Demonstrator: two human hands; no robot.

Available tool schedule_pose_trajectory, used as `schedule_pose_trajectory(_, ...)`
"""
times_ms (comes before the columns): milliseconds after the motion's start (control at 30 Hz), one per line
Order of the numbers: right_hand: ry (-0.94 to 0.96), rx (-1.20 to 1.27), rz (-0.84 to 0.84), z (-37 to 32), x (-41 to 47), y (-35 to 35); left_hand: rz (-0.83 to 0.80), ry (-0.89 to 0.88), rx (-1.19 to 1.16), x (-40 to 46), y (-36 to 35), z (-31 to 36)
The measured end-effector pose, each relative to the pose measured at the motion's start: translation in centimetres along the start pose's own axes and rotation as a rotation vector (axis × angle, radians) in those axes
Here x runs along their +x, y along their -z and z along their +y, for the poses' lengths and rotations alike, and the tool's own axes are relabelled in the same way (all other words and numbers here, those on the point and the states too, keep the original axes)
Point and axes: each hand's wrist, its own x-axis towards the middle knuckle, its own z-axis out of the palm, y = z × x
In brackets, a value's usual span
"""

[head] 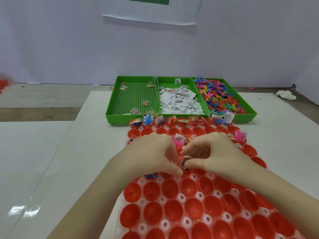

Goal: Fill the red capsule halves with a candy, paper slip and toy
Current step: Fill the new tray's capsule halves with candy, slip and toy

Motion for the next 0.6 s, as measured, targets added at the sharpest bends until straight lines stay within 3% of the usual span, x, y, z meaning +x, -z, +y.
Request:
schedule_pose_trajectory(333,0.097,-0.392,-0.152,-0.6,0.4,-0.7,0.035,-0.001,-0.029,0.4,-0.3,-0.5)
schedule_pose_trajectory(467,0.118,-0.377,-0.222,-0.3,0.5,-0.3,0.052,0.004,0.002,0.5,-0.5,-0.7)
schedule_pose_trajectory(600,0.085,-0.307,-0.19,0.4,0.3,-0.3,0.056,0.011,0.034,0.3,-0.3,-0.5)
